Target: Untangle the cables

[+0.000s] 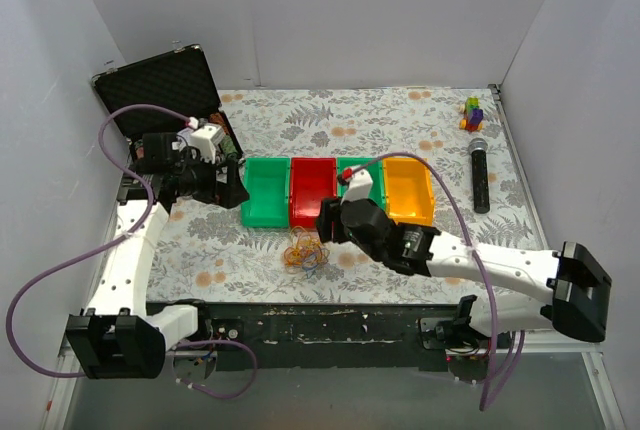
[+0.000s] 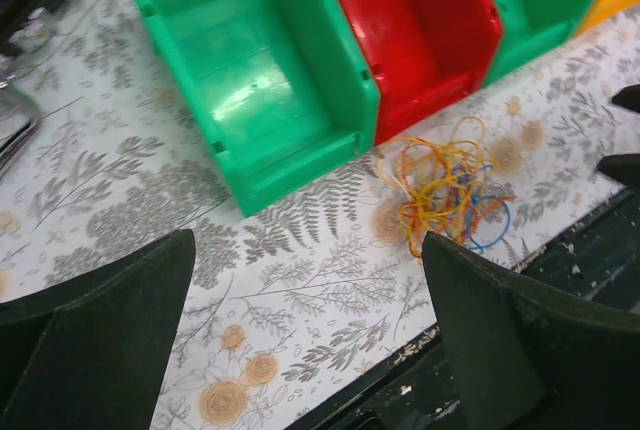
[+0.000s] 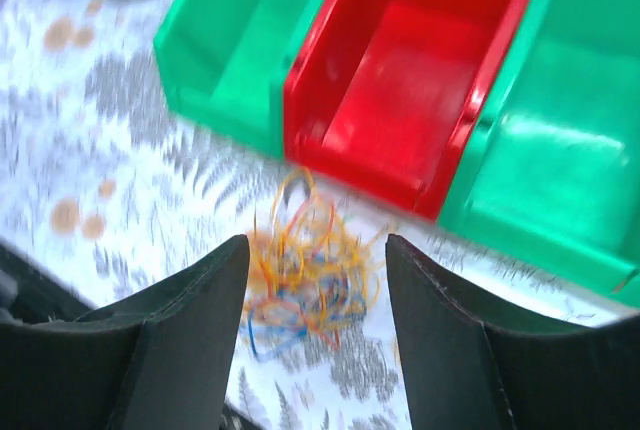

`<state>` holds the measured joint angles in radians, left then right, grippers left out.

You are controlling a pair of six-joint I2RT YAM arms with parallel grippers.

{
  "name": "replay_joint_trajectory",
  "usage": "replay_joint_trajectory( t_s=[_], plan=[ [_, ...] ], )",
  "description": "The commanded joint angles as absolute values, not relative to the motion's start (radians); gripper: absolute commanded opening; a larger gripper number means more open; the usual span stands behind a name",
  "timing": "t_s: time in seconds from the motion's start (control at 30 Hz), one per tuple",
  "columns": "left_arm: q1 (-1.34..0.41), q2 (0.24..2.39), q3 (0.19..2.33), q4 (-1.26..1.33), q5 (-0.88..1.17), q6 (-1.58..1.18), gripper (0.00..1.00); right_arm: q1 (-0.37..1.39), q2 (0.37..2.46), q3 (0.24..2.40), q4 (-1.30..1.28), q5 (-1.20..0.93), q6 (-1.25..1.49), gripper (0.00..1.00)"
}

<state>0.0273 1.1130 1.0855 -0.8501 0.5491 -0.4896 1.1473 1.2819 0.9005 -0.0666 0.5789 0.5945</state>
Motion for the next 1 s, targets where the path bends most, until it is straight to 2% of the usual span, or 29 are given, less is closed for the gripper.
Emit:
replay_joint_trajectory(
  t_s=[0.0,0.2,0.33,0.6,0.73,0.97],
  plan=[
    [-0.072,1.115,1.06,-0.856,0.614,-0.446,0.98,1.175,1.209,0.688,0.141,0.361,0.519,0.63],
    [-0.116,1.138,1.025,-0.85,0.676,-0.417,0.98,1.178,1.27,0.661,0.206,0.276,0.506,0.6],
    [-0.257,1.12,0.945,-0.766,0.628,-0.436,0.98,1.183,1.273,0.675,0.173,0.32,0.521,0.6],
    [-0.494,1.325,0.979,-0.649,0.506,-0.446,0.98,1.212,1.045,0.519,0.101,0.419,0.64,0.61],
    [-0.546,1.387,1.006,-0.604,0.488,-0.449,0.98,1.218,0.951,0.492,0.028,0.46,0.67,0.61],
    [-0.614,1.422,0.971,-0.532,0.431,-0.443,0.98,1.218,0.904,0.497,0.002,0.474,0.667,0.6]
  ],
)
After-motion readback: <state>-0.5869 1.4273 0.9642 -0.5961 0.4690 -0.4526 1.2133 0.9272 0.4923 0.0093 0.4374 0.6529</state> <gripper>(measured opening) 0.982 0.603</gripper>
